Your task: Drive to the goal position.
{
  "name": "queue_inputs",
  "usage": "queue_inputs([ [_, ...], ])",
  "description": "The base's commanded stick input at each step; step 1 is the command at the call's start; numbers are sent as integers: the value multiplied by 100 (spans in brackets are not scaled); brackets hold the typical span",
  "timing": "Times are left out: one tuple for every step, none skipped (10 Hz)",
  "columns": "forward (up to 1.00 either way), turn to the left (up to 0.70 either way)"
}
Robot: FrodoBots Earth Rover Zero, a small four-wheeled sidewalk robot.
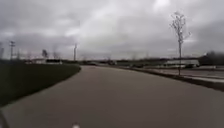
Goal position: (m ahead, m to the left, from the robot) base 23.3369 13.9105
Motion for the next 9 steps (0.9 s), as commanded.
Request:
queue_inputs([
  [100, 40],
  [100, 34],
  [100, 11],
  [100, 0],
  [100, 0],
  [100, 0],
  [100, 0],
  [100, 0],
  [100, 13],
])
